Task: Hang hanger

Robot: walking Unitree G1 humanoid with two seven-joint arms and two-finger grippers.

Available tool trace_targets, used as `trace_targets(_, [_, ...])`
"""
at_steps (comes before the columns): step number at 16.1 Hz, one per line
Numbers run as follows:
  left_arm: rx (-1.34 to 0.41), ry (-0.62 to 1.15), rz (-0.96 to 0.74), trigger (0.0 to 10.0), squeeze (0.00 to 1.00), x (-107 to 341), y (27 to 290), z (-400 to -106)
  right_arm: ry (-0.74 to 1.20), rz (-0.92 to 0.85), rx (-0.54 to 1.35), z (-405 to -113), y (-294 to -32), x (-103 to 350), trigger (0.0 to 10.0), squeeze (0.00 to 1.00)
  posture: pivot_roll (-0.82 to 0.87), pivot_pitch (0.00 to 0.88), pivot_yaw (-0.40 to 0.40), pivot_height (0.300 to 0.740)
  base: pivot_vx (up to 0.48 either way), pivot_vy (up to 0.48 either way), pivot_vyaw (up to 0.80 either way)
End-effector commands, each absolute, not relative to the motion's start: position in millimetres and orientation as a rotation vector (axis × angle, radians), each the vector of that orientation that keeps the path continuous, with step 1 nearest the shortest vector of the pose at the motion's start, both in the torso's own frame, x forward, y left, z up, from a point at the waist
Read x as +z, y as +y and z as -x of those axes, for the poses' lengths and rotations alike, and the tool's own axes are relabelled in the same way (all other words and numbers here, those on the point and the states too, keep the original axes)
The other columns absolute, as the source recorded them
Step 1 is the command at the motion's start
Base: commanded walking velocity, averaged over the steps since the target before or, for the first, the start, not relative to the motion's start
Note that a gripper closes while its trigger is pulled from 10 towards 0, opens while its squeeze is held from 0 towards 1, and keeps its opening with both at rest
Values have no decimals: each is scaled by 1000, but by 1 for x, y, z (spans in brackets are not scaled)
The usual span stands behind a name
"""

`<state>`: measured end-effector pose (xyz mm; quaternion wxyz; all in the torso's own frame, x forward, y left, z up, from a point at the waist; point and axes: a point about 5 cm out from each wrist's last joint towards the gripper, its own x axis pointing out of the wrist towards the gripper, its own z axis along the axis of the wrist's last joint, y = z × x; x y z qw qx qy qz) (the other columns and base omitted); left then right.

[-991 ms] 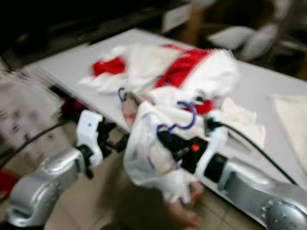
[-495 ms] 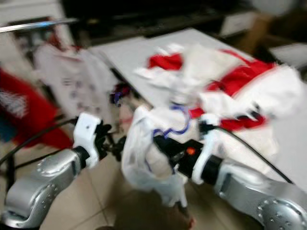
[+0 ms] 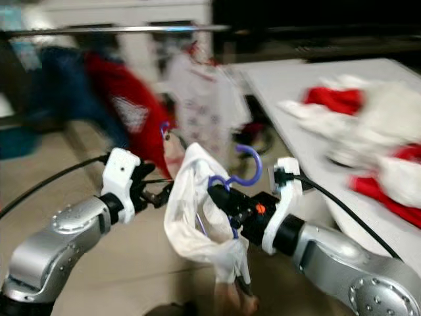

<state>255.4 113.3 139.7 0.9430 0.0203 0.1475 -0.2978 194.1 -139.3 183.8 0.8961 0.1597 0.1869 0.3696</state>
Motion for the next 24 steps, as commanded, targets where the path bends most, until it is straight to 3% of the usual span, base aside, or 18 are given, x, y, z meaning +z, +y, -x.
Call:
trace_targets(1, [-645, 277, -43, 10000, 0, 143, 106, -256, 380, -327, 771, -193, -137, 185, 10000, 0, -2, 0, 65, 740, 0, 0, 800])
trace_targets(6, [-614, 278, -69, 10000, 0, 142, 114, -261, 381, -316, 716, -202, -136, 174, 10000, 0, 17, 0, 71, 740, 0, 0, 800])
trace_targets(10, [-575, 270, -161, 10000, 0, 138, 124, -264, 336, -137, 642, -230, -136, 163, 10000, 0, 24, 0, 62, 740, 0, 0, 538])
trace_targets(13, [-548, 207, -43, 10000, 0, 143, 129, -264, 280, -100, 649, -246, -146, 167, 10000, 0, 40, 0, 45, 740, 0, 0, 0])
trace_targets(14, [-582, 173, 41, 10000, 1000, 145, 130, -260, 257, -93, 631, -257, -152, 169, 10000, 0, 41, 0, 42, 740, 0, 0, 0])
trace_targets(16, [-645, 159, 33, 10000, 1000, 143, 129, -253, 224, -122, 624, -271, -156, 173, 10000, 0, 45, 0, 35, 740, 0, 0, 0])
trace_targets(20, [-536, 101, -50, 10000, 1000, 143, 140, -271, 163, -189, 815, -271, -153, 181, 10000, 0, 45, 0, 27, 740, 0, 0, 0])
trace_targets(21, [-552, 75, -39, 10000, 757, 146, 140, -273, 165, -192, 840, -270, -154, 181, 10000, 0, 43, 0, 27, 740, 0, 0, 0])
trace_targets(22, [-602, 14, -21, 10000, 0, 155, 138, -277, 174, -187, 899, -268, -158, 180, 10000, 0, 35, 0, 31, 740, 0, 0, 0])
trace_targets(24, [-629, -22, -23, 10000, 0, 161, 137, -279, 176, -179, 903, -269, -162, 179, 10000, 0, 31, 0, 33, 740, 0, 0, 0])
